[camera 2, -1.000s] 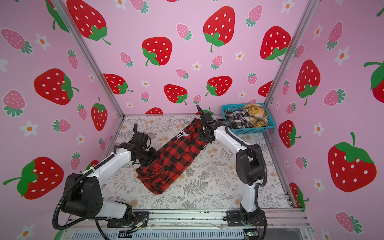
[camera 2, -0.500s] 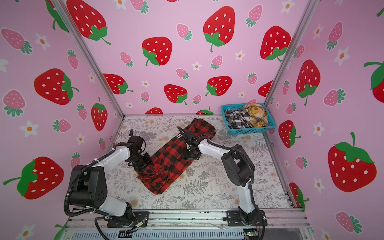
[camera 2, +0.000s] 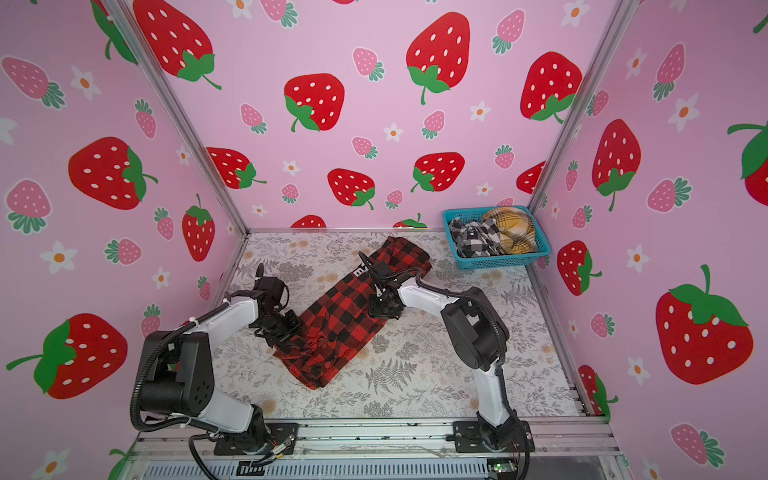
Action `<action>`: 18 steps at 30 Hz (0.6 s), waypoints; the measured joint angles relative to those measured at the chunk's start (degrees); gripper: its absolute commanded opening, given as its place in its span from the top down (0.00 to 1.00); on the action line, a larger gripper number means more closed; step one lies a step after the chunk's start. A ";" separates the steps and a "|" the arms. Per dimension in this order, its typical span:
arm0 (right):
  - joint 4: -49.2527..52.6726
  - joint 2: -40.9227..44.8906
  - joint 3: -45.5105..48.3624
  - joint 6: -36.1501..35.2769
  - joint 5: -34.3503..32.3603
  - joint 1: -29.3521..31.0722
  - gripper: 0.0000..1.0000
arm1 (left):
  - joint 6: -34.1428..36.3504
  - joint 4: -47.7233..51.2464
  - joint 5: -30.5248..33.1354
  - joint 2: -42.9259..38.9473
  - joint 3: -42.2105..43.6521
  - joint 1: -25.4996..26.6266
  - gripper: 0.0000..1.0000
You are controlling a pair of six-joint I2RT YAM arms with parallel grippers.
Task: Fold and stack the long sleeve shirts
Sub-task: 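Swing the held shirt end toward the basket with the right gripper while the left holds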
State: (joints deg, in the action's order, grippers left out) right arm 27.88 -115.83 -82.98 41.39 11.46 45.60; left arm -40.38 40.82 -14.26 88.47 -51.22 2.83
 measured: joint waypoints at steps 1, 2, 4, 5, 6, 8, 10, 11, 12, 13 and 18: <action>-0.04 -0.04 0.02 0.02 0.00 0.00 0.62 | -0.20 -0.35 -0.20 0.00 0.09 0.00 0.68; -0.07 -0.07 0.09 0.07 0.00 0.00 0.61 | -0.46 -0.61 -0.37 0.02 0.11 0.00 0.73; -0.09 -0.07 0.20 0.17 0.00 -0.04 0.62 | -0.57 -1.20 -0.55 0.02 0.09 0.00 0.83; -0.24 -0.07 0.33 0.22 -0.02 -0.04 0.61 | -0.81 -1.49 -0.74 0.02 0.09 0.00 0.89; -0.33 -0.07 0.46 0.28 -0.02 -0.11 0.61 | -0.87 -1.66 -0.85 0.02 0.09 0.00 0.93; -0.57 -0.07 0.98 0.44 -0.02 -0.26 0.62 | -1.33 -1.84 -0.94 0.02 0.09 -0.02 1.00; -0.76 -0.07 1.51 0.59 -0.02 -0.52 0.62 | -1.01 -1.73 -0.87 0.00 0.09 -0.04 1.00; -0.96 -0.07 1.88 0.70 -0.02 -0.72 0.62 | -0.83 -1.57 -0.76 -0.07 0.09 -0.04 1.00; -1.05 -0.07 2.14 0.81 -0.02 -0.92 0.62 | -0.76 -1.40 -0.66 -0.28 0.07 -0.04 1.00; -1.14 -0.07 2.40 0.92 -0.02 -1.14 0.62 | -0.52 -0.90 -0.04 -0.83 0.07 -0.04 1.00; -1.38 -0.07 2.91 1.14 0.02 -1.86 0.62 | 0.09 2.23 5.70 -8.59 0.07 -0.28 1.00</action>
State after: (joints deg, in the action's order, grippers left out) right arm 26.50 -115.90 -80.07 42.52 11.49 43.75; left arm -40.29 43.05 -8.56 79.88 -51.16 2.55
